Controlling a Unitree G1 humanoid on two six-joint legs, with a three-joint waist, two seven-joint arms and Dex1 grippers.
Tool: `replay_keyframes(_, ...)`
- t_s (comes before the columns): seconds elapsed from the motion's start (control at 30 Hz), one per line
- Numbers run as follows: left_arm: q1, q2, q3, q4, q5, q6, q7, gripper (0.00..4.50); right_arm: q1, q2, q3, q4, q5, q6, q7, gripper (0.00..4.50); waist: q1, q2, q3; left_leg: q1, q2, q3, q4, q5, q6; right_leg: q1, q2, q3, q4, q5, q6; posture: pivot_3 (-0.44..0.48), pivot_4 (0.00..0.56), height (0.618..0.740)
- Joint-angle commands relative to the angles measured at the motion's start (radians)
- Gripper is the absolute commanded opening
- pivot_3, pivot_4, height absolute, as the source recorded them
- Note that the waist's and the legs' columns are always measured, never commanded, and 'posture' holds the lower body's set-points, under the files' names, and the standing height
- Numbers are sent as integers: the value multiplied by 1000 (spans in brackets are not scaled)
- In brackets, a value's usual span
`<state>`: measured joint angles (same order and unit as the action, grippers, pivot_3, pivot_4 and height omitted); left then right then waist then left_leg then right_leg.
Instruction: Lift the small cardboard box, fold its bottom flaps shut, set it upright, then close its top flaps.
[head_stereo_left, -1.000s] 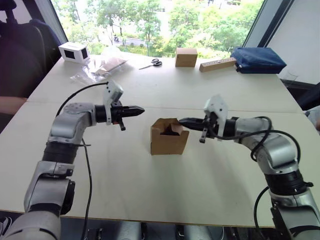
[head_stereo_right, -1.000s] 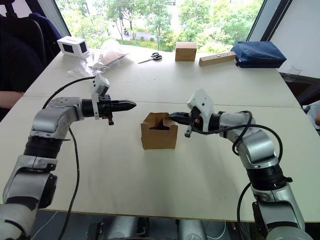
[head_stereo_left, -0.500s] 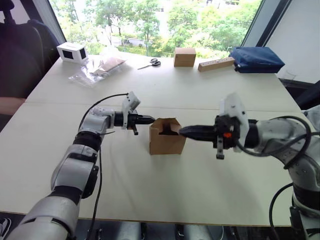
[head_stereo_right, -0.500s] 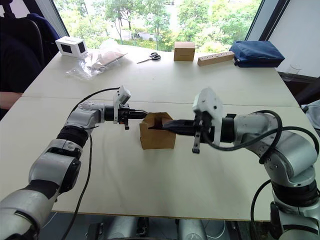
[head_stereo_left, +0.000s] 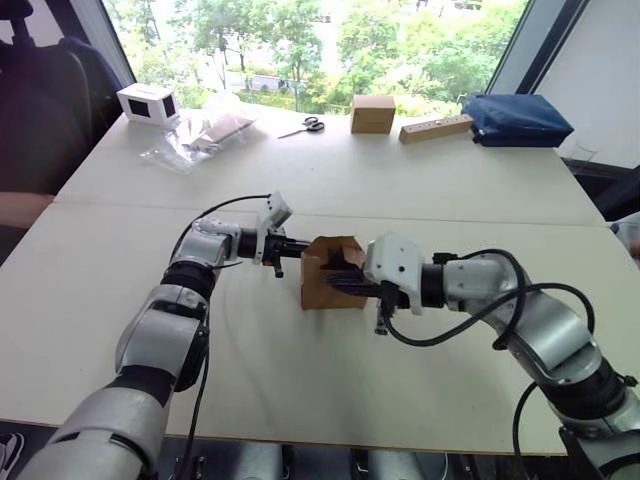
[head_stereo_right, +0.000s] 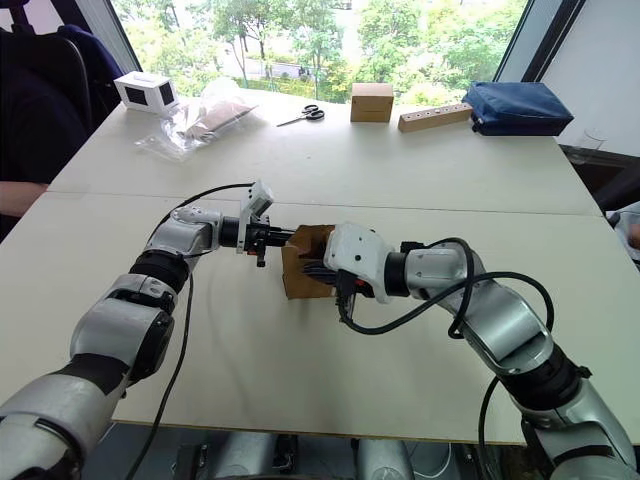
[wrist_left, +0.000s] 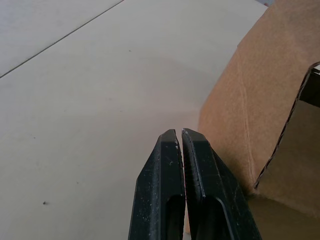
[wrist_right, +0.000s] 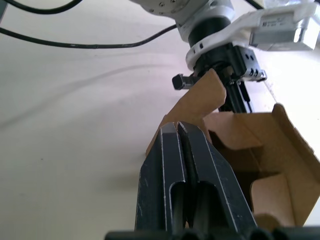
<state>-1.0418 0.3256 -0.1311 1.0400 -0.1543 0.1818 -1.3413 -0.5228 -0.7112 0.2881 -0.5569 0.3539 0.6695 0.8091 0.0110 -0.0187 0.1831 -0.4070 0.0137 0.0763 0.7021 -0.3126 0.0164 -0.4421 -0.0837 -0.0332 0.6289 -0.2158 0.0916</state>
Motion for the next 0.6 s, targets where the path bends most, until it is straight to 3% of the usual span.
replay_keyframes(0.03,-24,-3,23,-39,-6,2,-14,141,-21,0,6,18,-42,-32,9,0,0,0,0,0,0,0,0,0,0,0,0,0,0,0,0,0,150,740)
replay_keyframes(0.6,11,-12,31,-95,-11,28,-5,141,-42,83,53,181,-143,-145,54,0,-1,0,0,0,0,0,0,0,0,0,0,0,0,0,0,0,150,740)
